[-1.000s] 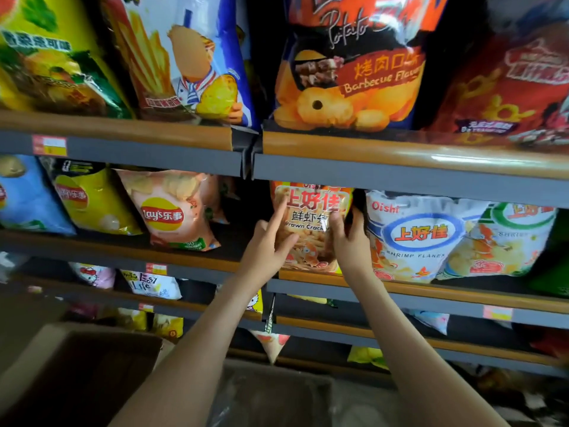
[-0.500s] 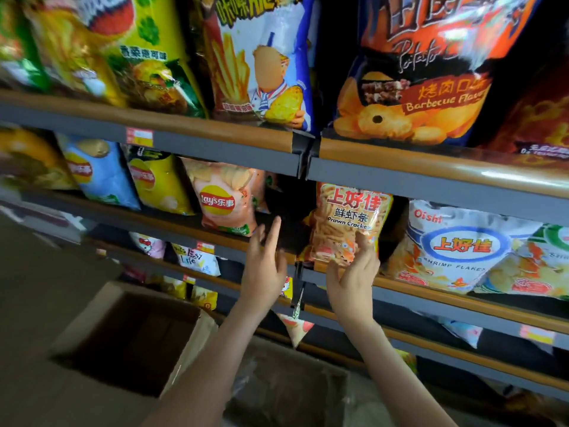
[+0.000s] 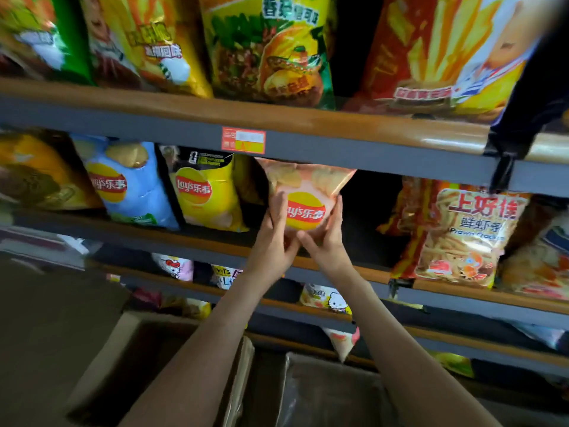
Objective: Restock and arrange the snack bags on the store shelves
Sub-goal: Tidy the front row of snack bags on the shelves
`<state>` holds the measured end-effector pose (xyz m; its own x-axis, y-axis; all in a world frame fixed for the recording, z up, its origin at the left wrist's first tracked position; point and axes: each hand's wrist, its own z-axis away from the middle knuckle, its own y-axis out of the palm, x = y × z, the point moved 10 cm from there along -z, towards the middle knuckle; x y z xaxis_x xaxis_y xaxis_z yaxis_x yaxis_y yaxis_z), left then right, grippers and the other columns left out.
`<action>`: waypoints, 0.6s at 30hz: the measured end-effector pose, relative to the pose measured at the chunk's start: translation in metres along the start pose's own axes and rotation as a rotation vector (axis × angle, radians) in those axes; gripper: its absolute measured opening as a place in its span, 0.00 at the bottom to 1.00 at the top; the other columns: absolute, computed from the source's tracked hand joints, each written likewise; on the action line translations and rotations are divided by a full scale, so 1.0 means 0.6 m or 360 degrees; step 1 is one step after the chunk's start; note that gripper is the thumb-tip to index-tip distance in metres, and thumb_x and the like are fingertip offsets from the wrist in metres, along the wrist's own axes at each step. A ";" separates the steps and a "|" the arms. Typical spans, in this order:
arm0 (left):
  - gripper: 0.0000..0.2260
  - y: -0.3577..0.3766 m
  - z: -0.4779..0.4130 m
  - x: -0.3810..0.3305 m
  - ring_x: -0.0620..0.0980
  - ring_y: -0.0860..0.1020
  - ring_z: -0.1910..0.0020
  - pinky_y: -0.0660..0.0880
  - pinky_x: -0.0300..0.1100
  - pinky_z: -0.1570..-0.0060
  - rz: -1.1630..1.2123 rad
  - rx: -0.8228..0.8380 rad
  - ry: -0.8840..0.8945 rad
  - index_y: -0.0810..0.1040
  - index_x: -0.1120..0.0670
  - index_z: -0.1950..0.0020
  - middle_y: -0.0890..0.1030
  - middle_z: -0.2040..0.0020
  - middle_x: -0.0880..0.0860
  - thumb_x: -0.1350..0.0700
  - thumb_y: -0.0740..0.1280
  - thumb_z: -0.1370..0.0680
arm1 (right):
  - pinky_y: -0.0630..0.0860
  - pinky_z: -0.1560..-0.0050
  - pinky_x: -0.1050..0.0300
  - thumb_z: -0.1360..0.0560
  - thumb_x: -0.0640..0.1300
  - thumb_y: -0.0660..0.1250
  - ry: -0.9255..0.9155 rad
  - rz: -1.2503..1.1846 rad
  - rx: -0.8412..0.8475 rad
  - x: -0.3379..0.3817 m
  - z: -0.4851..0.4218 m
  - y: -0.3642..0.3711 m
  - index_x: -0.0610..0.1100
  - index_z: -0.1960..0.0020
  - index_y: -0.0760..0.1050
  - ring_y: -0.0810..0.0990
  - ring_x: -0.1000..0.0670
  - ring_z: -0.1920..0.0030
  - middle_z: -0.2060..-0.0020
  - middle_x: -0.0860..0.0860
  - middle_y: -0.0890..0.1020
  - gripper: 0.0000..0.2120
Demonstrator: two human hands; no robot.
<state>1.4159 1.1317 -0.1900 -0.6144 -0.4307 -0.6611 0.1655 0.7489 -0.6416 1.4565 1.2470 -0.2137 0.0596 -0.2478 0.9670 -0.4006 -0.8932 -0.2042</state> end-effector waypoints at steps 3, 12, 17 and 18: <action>0.40 -0.007 -0.008 0.019 0.56 0.77 0.48 0.77 0.45 0.51 -0.0002 0.0070 -0.0071 0.34 0.34 0.27 0.68 0.38 0.61 0.51 0.65 0.21 | 0.70 0.33 0.42 0.31 0.59 0.68 0.0067 0.0090 -0.0192 -0.009 -0.008 0.001 0.54 0.23 0.42 0.69 0.49 0.32 0.33 0.51 0.65 0.47; 0.35 -0.071 0.033 0.042 0.61 0.67 0.32 0.74 0.48 0.45 -0.0173 0.0199 -0.0081 0.42 0.38 0.24 0.58 0.25 0.60 0.56 0.62 0.20 | 0.64 0.34 0.37 0.30 0.48 0.73 0.0104 0.0671 -0.0716 0.032 0.035 -0.018 0.39 0.24 0.52 0.67 0.36 0.35 0.32 0.37 0.68 0.44; 0.34 -0.208 0.111 0.116 0.61 0.66 0.31 0.75 0.52 0.44 -0.0380 -0.0127 -0.0364 0.50 0.43 0.22 0.57 0.25 0.59 0.60 0.64 0.22 | 0.69 0.49 0.40 0.31 0.34 0.67 -0.0333 0.0759 -0.0885 0.122 0.106 0.059 0.37 0.35 0.62 0.66 0.41 0.49 0.50 0.34 0.72 0.26; 0.34 -0.238 0.117 0.136 0.61 0.66 0.32 0.74 0.53 0.42 -0.0432 -0.0207 -0.0422 0.52 0.44 0.22 0.58 0.26 0.60 0.60 0.64 0.22 | 0.69 0.50 0.42 0.30 0.36 0.66 -0.0379 0.0702 -0.0750 0.131 0.103 0.096 0.39 0.36 0.62 0.68 0.39 0.50 0.50 0.35 0.72 0.25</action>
<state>1.3965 0.9542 -0.1795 -0.3993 -0.7238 -0.5627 -0.0850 0.6404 -0.7634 1.4943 1.1530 -0.1590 -0.0226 -0.6744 0.7381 -0.7852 -0.4450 -0.4307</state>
